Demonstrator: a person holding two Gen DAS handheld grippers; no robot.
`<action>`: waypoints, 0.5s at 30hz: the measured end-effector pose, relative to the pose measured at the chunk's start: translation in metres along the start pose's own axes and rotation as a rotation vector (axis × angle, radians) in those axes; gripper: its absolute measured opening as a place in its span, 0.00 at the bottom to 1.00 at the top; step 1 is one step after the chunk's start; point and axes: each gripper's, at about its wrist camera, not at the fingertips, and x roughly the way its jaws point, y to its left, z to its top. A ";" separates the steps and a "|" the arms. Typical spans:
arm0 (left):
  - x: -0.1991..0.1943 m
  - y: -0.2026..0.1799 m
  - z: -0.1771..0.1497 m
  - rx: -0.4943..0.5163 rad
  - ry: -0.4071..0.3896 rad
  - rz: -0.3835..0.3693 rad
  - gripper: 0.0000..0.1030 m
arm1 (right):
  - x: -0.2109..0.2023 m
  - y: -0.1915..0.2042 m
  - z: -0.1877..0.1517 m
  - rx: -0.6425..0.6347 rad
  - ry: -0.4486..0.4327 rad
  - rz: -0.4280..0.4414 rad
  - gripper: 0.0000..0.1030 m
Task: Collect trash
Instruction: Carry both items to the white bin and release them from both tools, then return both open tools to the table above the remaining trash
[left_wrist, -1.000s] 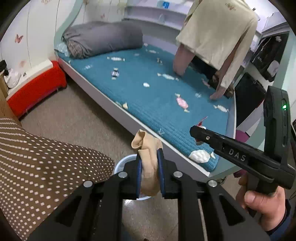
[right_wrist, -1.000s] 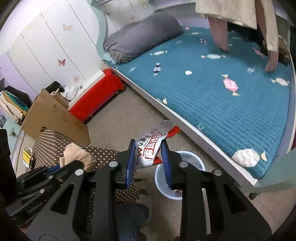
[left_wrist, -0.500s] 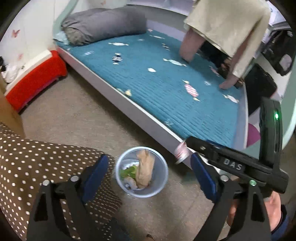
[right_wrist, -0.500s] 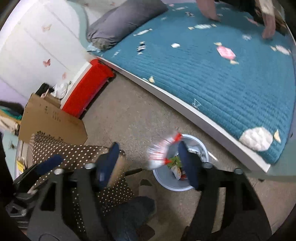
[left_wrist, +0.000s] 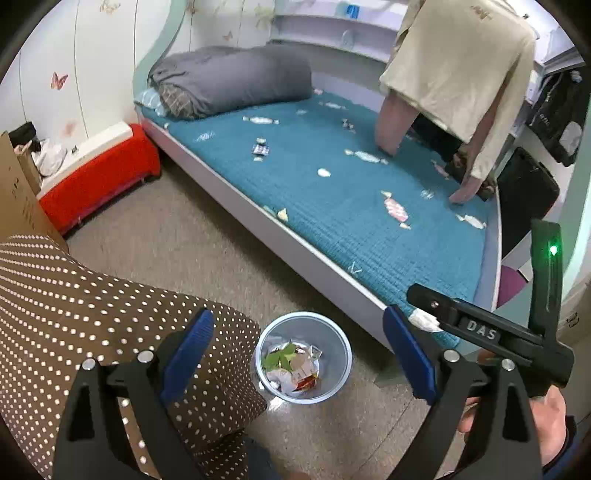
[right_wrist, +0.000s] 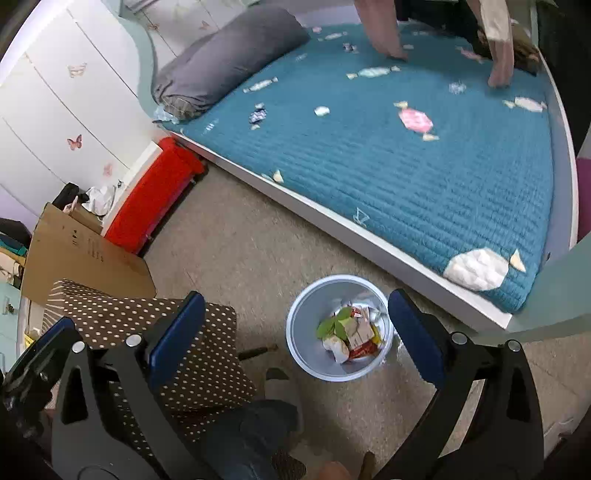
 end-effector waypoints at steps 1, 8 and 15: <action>-0.007 -0.001 0.000 0.006 -0.012 0.001 0.88 | -0.006 0.006 0.000 -0.010 -0.010 0.005 0.94; -0.053 -0.001 -0.001 0.018 -0.097 0.008 0.88 | -0.041 0.043 0.003 -0.066 -0.063 0.030 0.94; -0.104 0.022 -0.012 0.015 -0.185 0.042 0.89 | -0.081 0.094 0.003 -0.172 -0.127 0.078 0.94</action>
